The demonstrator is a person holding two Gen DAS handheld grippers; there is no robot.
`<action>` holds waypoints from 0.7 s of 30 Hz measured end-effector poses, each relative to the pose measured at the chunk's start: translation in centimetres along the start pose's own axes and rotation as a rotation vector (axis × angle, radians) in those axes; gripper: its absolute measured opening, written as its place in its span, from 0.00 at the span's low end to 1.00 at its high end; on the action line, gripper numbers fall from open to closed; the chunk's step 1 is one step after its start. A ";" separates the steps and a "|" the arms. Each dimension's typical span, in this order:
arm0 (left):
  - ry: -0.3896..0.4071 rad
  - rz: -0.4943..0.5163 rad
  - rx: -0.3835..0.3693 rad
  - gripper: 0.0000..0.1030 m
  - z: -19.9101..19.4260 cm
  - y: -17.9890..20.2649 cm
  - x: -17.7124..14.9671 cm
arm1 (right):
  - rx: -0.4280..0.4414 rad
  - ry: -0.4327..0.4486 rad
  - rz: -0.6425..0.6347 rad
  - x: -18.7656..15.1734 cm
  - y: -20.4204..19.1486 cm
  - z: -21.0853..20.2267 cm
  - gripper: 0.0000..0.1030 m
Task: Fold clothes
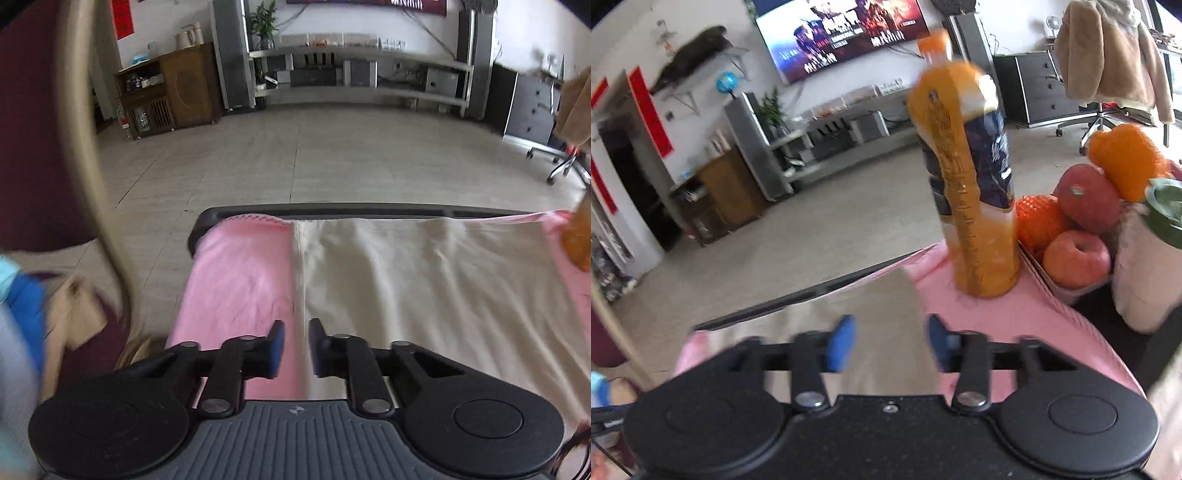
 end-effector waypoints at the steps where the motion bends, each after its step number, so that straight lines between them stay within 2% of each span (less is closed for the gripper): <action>1: -0.005 0.004 0.017 0.15 1.7 0.1 0.9 | -0.005 -0.012 -0.006 0.5 0.3 1.8 0.33; 3: -0.037 -0.022 0.047 0.20 4.6 -0.3 2.1 | -0.017 -0.025 -0.023 1.3 0.6 5.0 0.33; 6: -0.084 -0.061 0.090 0.41 8.8 -1.0 3.9 | -0.035 -0.043 -0.046 2.4 0.9 9.5 0.36; 7: -0.085 -0.092 0.063 0.44 9.8 -1.3 4.3 | -0.040 -0.052 -0.048 2.6 1.0 10.7 0.36; 10: -0.066 -0.132 -0.004 0.46 11.6 -1.8 5.2 | -0.040 -0.072 -0.039 2.8 1.3 13.4 0.38; 15: -0.034 -0.081 -0.008 0.50 13.2 -0.7 6.3 | -0.028 -0.088 -0.023 2.7 1.9 15.8 0.40; 18: -0.005 -0.057 -0.010 0.40 13.7 0.2 7.1 | -0.018 -0.084 -0.026 2.5 2.1 16.3 0.40; 19: 0.004 -0.049 -0.011 0.19 13.9 0.4 7.4 | -0.008 -0.087 -0.028 2.5 2.0 16.5 0.36; 20: 0.014 -0.040 -0.011 0.04 14.1 0.8 7.6 | 0.001 -0.091 -0.030 2.5 2.0 16.8 0.30; 21: 0.030 -0.010 0.004 0.03 13.9 1.5 7.7 | -0.001 -0.085 -0.050 2.5 1.6 16.7 0.08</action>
Point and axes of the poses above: each gripper's, at about its wrist camera, not at the fingertips, and z roughly the way its jaws point, y to its right, x to its top, the point moved 9 cm from there along z, roughly the way its jaws point, and after that the axes turned 8 degrees about -y, right-handed, at the moved point
